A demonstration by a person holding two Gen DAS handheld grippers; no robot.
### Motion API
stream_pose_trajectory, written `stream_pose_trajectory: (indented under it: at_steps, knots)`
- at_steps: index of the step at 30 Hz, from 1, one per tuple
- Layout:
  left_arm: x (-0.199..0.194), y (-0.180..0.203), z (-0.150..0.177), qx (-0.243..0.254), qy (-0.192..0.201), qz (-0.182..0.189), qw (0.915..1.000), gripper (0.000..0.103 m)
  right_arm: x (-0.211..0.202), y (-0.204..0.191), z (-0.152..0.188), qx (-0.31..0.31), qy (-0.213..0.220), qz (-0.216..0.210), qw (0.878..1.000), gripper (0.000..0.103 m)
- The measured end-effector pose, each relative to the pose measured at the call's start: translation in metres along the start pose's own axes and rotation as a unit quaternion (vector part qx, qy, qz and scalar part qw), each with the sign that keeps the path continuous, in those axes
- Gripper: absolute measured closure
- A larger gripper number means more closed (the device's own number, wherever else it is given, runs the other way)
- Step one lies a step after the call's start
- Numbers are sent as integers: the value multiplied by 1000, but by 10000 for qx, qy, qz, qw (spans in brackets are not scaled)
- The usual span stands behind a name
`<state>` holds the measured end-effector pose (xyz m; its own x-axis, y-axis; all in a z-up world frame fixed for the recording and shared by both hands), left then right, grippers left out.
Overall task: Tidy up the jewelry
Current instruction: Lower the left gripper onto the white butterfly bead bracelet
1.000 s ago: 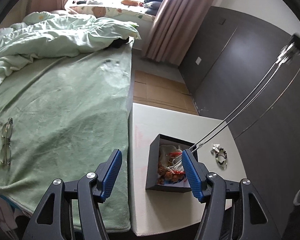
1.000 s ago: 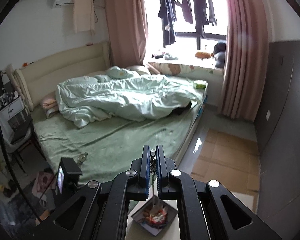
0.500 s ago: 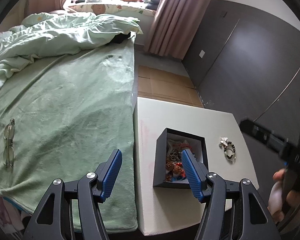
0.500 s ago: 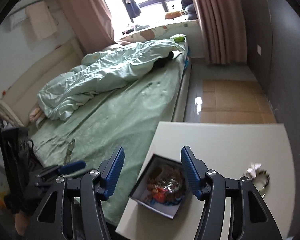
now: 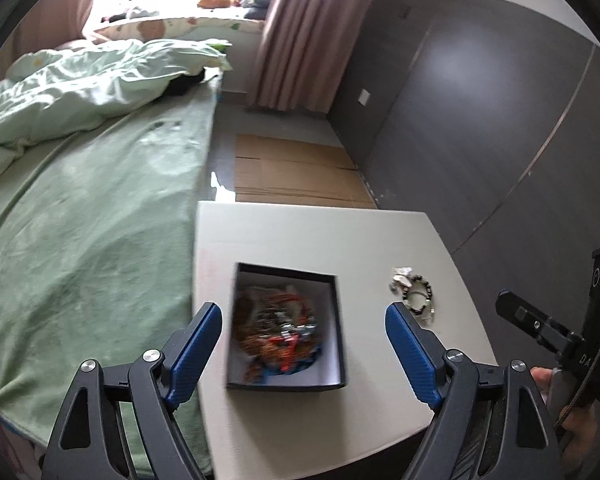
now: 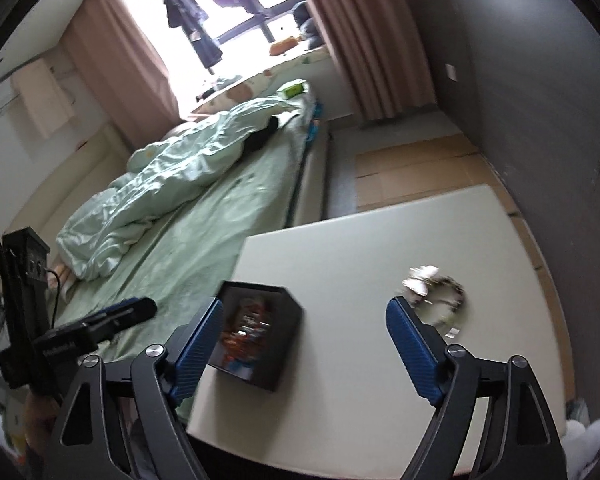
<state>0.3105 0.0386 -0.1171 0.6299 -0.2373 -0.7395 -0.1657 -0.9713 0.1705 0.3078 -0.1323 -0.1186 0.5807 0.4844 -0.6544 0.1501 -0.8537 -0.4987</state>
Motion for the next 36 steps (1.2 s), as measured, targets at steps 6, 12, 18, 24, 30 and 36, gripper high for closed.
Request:
stream_pose_trajectory:
  at_steps: [6,12,18,24,30,36]
  knots:
    - [22,35,-9,312,-97,139,9994,19,-8,48,0,338,2,101,9994,19]
    - [49,63,-16,482,-247,322,9980,19,-11,90,-1,802,-57,-6,9968,19]
    - [80,89,-23,614,-442,512,9958,19,-13,125,3,1198,-29,-37,9928,19]
    - [116,110,-26,589,-716,694,9933,21,-14,152,1,1467,34,1,9892,19]
    - [148,122,-30,463,-1021,786,9906,33,-11,171,0,1594,19,35,9872,19]
    - [174,133,-32,351,-1249,822,9881,33,-4,176,-2,1543,-25,11,9880,24]
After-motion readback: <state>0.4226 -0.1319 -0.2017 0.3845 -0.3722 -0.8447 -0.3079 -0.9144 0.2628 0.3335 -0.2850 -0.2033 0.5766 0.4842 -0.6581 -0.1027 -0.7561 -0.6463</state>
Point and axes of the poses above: each gripper's, at about its wrist camera, not at the fingertips, and x roughly the way its jaws point, y to its right, z to its underside, the point moved 8 cm from there along x, roughly the way its jaws point, and after that the axes turned 10 degrees about x, right-handed, at the moved point
